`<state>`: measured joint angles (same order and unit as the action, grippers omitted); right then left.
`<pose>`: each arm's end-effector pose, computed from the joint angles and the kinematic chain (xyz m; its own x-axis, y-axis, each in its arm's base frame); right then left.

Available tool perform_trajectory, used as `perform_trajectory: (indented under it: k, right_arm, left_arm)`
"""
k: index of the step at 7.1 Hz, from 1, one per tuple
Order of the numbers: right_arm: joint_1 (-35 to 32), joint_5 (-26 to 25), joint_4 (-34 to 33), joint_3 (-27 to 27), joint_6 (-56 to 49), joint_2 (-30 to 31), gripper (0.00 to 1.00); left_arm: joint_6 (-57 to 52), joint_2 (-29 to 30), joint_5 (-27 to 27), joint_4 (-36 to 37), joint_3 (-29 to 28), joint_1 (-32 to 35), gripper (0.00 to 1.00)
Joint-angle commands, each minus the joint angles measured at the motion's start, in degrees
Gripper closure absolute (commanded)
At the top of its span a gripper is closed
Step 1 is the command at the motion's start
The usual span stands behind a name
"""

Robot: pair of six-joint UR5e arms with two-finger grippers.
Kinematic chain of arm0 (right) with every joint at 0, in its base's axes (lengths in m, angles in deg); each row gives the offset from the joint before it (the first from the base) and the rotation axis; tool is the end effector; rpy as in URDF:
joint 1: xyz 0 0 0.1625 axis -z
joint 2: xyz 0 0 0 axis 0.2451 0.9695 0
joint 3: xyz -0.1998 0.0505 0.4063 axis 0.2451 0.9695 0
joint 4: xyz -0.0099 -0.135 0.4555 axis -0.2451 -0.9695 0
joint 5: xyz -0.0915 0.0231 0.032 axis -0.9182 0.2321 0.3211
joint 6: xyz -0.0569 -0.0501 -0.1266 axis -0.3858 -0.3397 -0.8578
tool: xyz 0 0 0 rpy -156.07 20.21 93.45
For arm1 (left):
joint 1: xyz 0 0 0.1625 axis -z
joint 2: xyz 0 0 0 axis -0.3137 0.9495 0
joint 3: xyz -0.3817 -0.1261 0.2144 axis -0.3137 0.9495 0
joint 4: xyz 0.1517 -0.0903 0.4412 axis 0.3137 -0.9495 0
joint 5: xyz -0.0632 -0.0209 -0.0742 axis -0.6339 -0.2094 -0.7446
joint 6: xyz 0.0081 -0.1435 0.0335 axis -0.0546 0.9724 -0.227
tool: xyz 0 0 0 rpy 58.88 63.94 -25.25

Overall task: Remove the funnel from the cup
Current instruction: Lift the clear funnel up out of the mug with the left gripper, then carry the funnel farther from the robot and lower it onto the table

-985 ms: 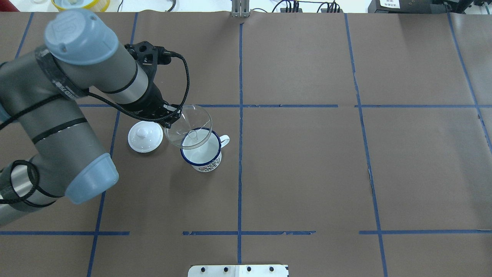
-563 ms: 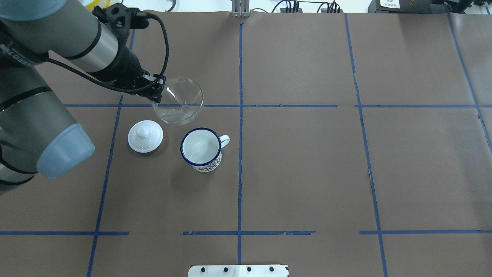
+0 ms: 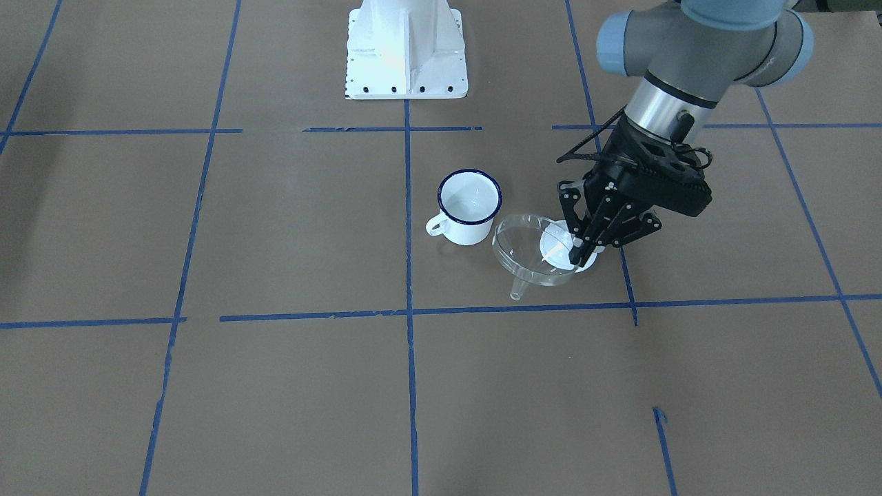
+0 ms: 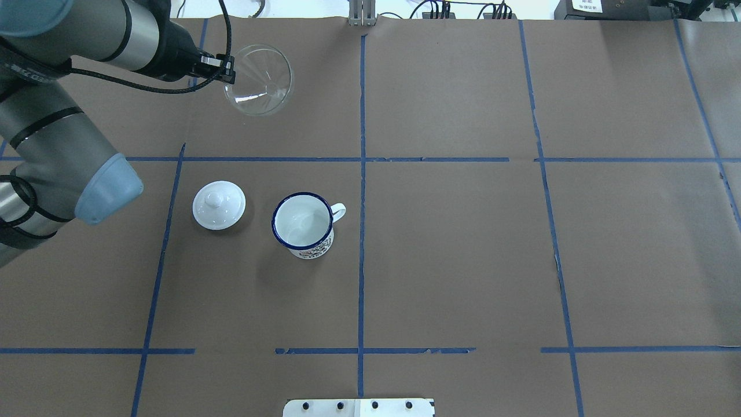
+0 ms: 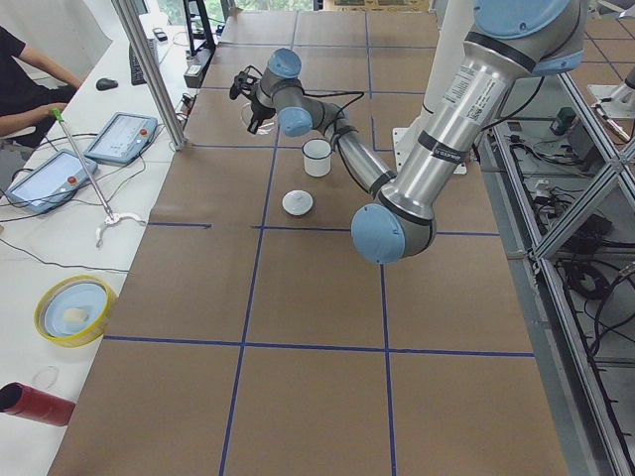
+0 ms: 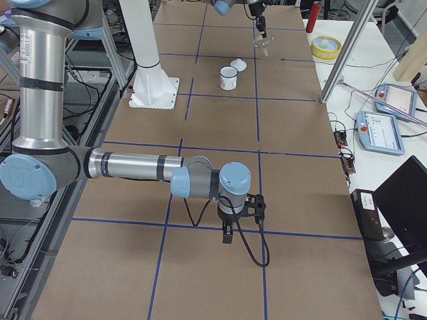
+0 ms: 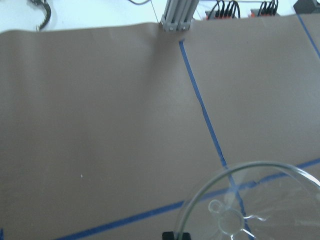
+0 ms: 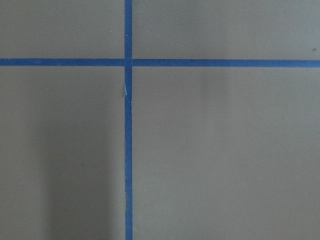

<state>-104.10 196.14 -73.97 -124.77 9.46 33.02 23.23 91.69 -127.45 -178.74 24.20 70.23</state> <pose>0.0354 -0.5052 0.7377 0.7522 0.0159 0.6587 -0.0031 0.9998 -0.0205 0.3870 -0.6384 0.2259 0.5592 0.2721 -0.7831 0.2899 0.8208 0.4922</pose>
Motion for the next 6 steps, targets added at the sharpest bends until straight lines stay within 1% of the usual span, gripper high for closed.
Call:
perform_trajectory:
  k: [1, 2, 3, 4, 5, 6]
  right_arm:
    - [0.0, 0.0, 0.0, 0.0, 0.0, 0.0, 0.0]
    - [0.0, 0.0, 0.0, 0.0, 0.0, 0.0, 0.0]
    - [0.0, 0.0, 0.0, 0.0, 0.0, -0.1, 0.0]
    - [0.0, 0.0, 0.0, 0.0, 0.0, -0.1, 0.0]
    - [0.0, 0.0, 0.0, 0.0, 0.0, 0.0, 0.0]
    - [0.0, 0.0, 0.0, 0.0, 0.0, 0.0, 0.0]
  left_arm:
    - [1.6, -3.5, 10.7, -14.7, -5.5, 0.0, 1.0]
    - [4.2, -4.1, 13.8, -21.4, -9.8, -0.2, 1.0]
    - [6.9, -4.2, 19.2, -27.2, -14.3, -0.8, 1.0]
    - [10.8, -4.3, 27.2, -32.5, -18.1, -5.0, 1.0]
    - [12.1, -4.3, 36.5, -35.6, -20.9, -9.3, 1.0]
    - [12.2, -4.3, 41.3, -39.2, -23.9, -11.8, 1.0]
